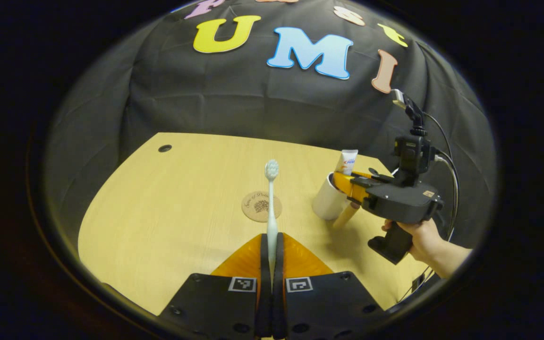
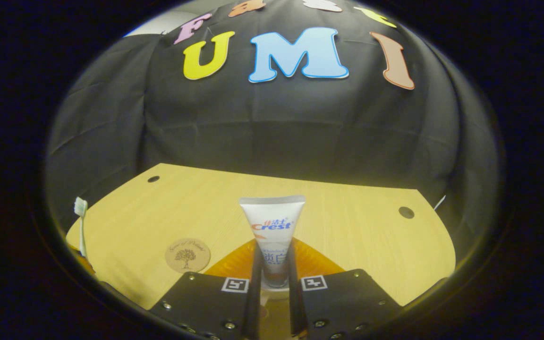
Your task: Put the toothbrush and toothpaste on the desktop into the cup, then pick up the cup and place it on the coaster on the desktop.
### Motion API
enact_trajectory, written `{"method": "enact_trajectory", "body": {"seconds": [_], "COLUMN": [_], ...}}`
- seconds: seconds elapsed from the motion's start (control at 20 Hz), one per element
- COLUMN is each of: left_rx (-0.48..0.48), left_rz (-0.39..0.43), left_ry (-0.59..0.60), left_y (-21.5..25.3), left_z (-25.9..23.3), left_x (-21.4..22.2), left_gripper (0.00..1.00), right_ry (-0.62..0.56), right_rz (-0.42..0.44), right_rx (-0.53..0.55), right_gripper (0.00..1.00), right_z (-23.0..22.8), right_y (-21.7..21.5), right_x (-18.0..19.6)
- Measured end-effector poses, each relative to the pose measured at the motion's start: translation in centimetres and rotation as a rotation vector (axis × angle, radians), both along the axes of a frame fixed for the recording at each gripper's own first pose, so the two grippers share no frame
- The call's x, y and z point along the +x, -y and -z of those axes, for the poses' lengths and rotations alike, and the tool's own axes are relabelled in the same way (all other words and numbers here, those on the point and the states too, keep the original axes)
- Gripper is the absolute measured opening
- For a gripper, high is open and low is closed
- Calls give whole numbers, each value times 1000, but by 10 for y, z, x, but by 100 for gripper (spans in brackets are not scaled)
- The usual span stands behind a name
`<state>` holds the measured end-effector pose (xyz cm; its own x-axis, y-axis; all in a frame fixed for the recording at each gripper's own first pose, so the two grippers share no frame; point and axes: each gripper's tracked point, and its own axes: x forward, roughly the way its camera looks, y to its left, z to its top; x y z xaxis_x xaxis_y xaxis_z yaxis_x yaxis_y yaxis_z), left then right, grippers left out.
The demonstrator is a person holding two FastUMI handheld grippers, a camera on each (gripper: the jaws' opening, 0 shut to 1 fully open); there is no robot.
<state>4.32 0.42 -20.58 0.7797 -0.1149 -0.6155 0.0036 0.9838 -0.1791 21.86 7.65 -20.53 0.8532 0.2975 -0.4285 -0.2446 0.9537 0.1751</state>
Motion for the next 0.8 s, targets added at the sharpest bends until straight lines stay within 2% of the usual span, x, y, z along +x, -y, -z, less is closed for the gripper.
{"method": "enact_trajectory", "body": {"seconds": [0.15,0.25,0.35,0.4,0.45,0.5,0.55,0.6,0.7,0.8], "left_rx": [-2,-1,0,0,-4,-7,-10,-14,-51,-92], "left_rz": [1,3,7,10,16,24,34,45,74,97], "left_ry": [7,13,18,23,31,40,51,62,96,124], "left_y": [0,-1,-1,-1,0,2,3,5,14,21], "left_z": [0,0,0,0,1,0,-1,-2,-7,-11], "left_x": [3,6,8,11,13,15,18,23,38,55], "left_gripper": [9,9,9,9,9,9,9,9,9,8], "right_ry": [13,16,20,28,38,52,64,80,117,160], "right_rz": [-6,-7,-5,-3,6,13,29,42,80,116], "right_rx": [-16,-13,-7,-3,-1,7,13,26,56,73], "right_gripper": [30,40,59,60,69,72,82,82,93,93], "right_z": [-8,-11,-15,-20,-27,-34,-42,-51,-72,-94], "right_y": [2,2,3,3,7,10,15,20,34,50], "right_x": [-4,-7,-10,-9,-10,-11,-12,-15,-19,-26]}}
